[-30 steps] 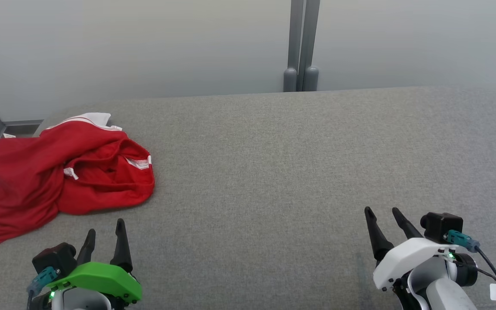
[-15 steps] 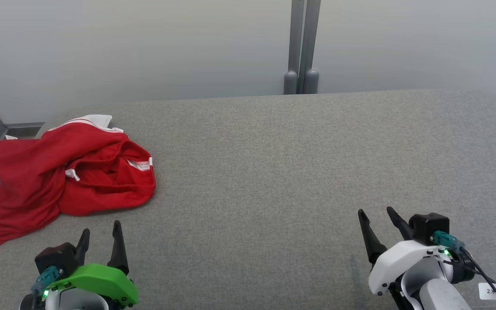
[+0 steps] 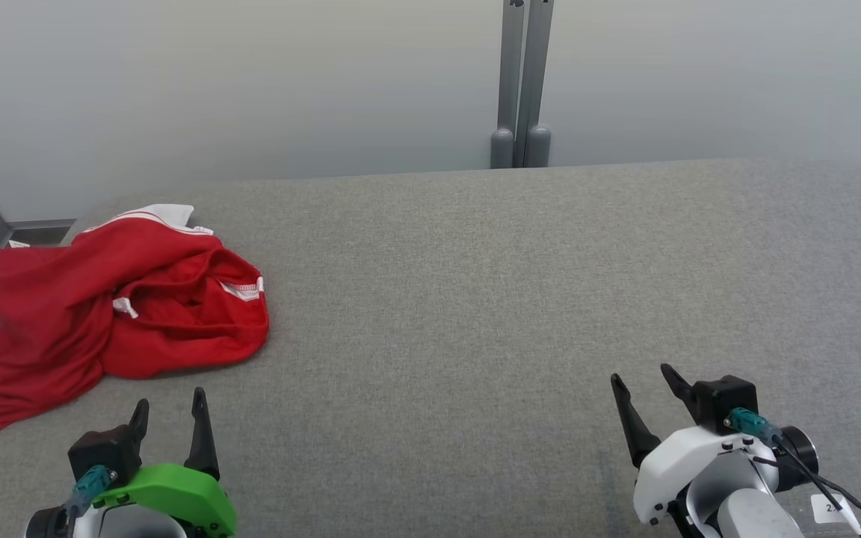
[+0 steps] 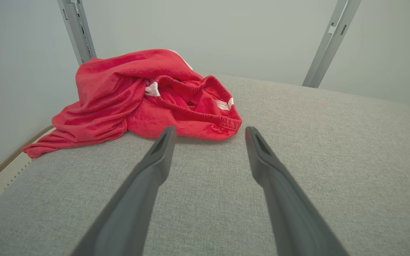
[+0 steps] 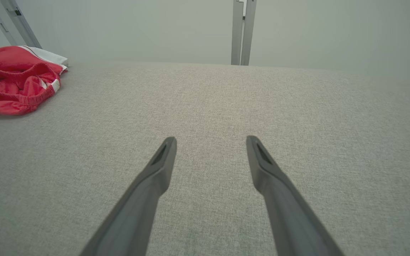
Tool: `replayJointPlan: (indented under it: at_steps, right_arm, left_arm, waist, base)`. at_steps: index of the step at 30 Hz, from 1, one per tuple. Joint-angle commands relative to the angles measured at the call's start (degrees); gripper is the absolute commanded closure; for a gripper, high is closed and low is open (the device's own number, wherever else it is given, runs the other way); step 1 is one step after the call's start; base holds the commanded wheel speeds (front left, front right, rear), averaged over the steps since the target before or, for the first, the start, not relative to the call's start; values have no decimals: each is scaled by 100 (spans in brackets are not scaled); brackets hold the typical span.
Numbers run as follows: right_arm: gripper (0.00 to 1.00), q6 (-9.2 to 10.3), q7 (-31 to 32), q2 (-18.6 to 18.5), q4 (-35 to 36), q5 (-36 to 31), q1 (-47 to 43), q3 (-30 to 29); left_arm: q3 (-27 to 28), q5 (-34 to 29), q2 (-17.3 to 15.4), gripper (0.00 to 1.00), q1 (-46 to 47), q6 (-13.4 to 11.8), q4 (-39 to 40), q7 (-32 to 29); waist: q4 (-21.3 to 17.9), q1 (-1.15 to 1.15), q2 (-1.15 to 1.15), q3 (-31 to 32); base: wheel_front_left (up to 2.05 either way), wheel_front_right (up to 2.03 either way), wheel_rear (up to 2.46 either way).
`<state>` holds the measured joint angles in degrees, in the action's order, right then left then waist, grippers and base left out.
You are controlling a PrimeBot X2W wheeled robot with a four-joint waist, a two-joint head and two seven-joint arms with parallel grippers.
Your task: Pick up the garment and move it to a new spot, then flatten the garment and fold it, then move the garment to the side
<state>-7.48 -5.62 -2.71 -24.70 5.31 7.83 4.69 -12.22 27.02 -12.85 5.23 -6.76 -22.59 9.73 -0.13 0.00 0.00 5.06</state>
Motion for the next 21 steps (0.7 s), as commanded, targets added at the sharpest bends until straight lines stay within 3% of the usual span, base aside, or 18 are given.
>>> replayJointPlan:
  at_steps: [1, 11, 21]
  right_arm:
    - [0, -2, -33, -25, -11, -130, 84, 28]
    - [0, -1, -125, -29, -98, -496, 89, 156]
    - [0, -1, -143, -27, -114, -426, 77, 150]
  left_arm:
    - [-13, -113, -45, 0, -49, -31, 11, 18]
    - [-115, -377, -116, 0, -106, -145, 40, 43]
    - [-127, -276, -132, 0, -111, -111, -3, 75]
  waist:
    - [0, 0, 0, 7]
    - [1, 0, 0, 58]
    - [-8, 0, 0, 55]
  base:
    - [0, 0, 0]
    - [0, 0, 0]
    - [0, 0, 0]
